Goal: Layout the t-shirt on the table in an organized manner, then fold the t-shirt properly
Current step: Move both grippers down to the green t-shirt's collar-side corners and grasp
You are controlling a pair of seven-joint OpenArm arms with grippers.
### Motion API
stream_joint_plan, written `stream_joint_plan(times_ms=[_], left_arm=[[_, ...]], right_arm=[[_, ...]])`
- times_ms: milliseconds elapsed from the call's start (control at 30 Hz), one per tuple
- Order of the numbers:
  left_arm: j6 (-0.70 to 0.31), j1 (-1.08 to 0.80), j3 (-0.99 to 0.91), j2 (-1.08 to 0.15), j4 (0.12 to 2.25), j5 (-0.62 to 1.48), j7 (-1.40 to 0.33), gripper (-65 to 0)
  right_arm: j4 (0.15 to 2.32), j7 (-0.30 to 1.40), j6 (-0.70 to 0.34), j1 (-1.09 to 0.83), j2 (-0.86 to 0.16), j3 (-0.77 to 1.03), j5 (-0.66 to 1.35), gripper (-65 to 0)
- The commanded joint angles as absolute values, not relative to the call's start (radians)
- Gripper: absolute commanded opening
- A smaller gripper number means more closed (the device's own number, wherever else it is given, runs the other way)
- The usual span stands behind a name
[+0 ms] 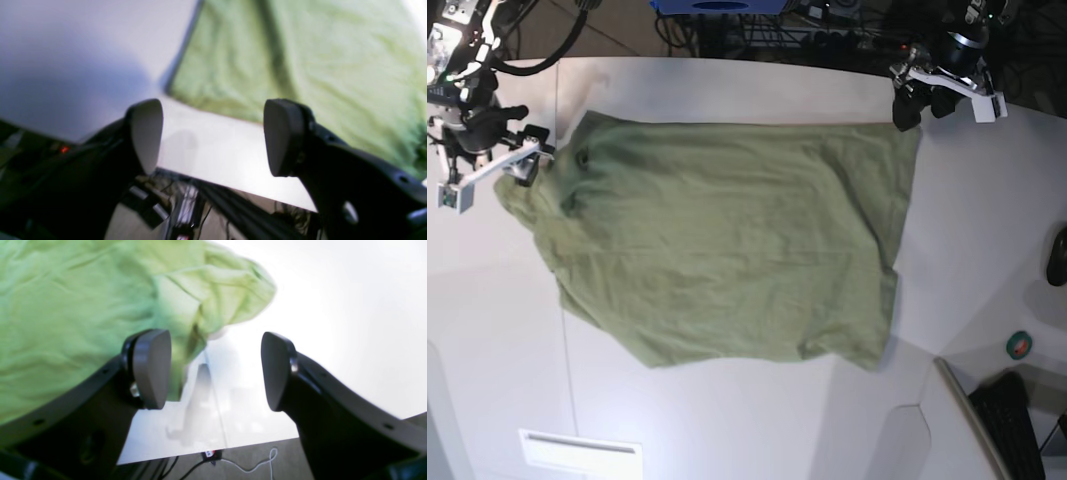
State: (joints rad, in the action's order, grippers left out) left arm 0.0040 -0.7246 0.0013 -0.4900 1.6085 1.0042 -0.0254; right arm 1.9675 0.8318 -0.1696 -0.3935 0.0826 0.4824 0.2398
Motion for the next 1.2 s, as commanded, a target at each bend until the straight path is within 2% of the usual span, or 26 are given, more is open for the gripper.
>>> stream_joint_plan(times_ms=[0, 167, 333, 467, 733, 767, 800, 833, 900, 933, 1167], left_arm=[[-0.002, -0.730, -0.005, -0.498, 1.616, 1.009, -0.015, -22.2], [-0.005, -0.727, -0.125, -0.450, 1.549, 1.093, -0.051, -21.6], [-0.005, -0.596, -0.131, -0.432, 1.514, 1.095, -0.242, -21.9], [-0.004, -0.489, -0.140, -0.371, 1.451, 1.093, -0.351, -22.2], [-0.007, -0.403, -0.131, -0.320, 1.336, 1.093, -0.386, -22.7], [-0.007, -0.403, -0.130, -0.318, 1.340, 1.093, -0.386, -24.0], [-0.007, -0.406, -0.130, -0.318, 1.351, 1.093, -0.386, -28.8], [-0.008, -0.407, -0.130, -0.318, 1.365, 1.093, -0.386, -36.4], [-0.008, -0.415, -0.130, -0.323, 1.391, 1.093, -0.387, -58.6], [-0.008, -0.426, -0.131, -0.335, 1.403, 1.095, -0.387, -65.0], [-0.004, -0.453, -0.131, -0.364, 1.478, 1.096, -0.387, -65.0]], right_arm=[[1.972, 0.814, -0.170, -0.389, 0.076, 0.484, 0.245, -26.4], [1.899, 0.809, -0.170, -0.380, 0.068, 0.484, 0.245, -26.4], [1.853, 0.766, -0.168, -0.367, 0.070, 0.490, 0.245, -26.4], [1.837, 0.754, -0.168, -0.366, 0.073, 0.493, 0.245, -26.4], [1.808, 0.753, -0.168, -0.340, 0.074, 0.484, 0.245, -26.4], [1.779, 0.753, -0.168, -0.321, 0.071, 0.484, 0.245, -26.4], [1.744, 0.753, -0.168, -0.303, 0.068, 0.484, 0.245, -26.3], [1.712, 0.753, -0.168, -0.285, 0.068, 0.486, 0.245, -26.3], [1.667, 0.756, -0.168, -0.255, 0.068, 0.486, 0.245, -26.4], [1.661, 0.762, -0.168, -0.251, 0.068, 0.484, 0.245, -26.4], [1.639, 0.768, -0.168, -0.254, 0.074, 0.403, 0.246, -26.6]])
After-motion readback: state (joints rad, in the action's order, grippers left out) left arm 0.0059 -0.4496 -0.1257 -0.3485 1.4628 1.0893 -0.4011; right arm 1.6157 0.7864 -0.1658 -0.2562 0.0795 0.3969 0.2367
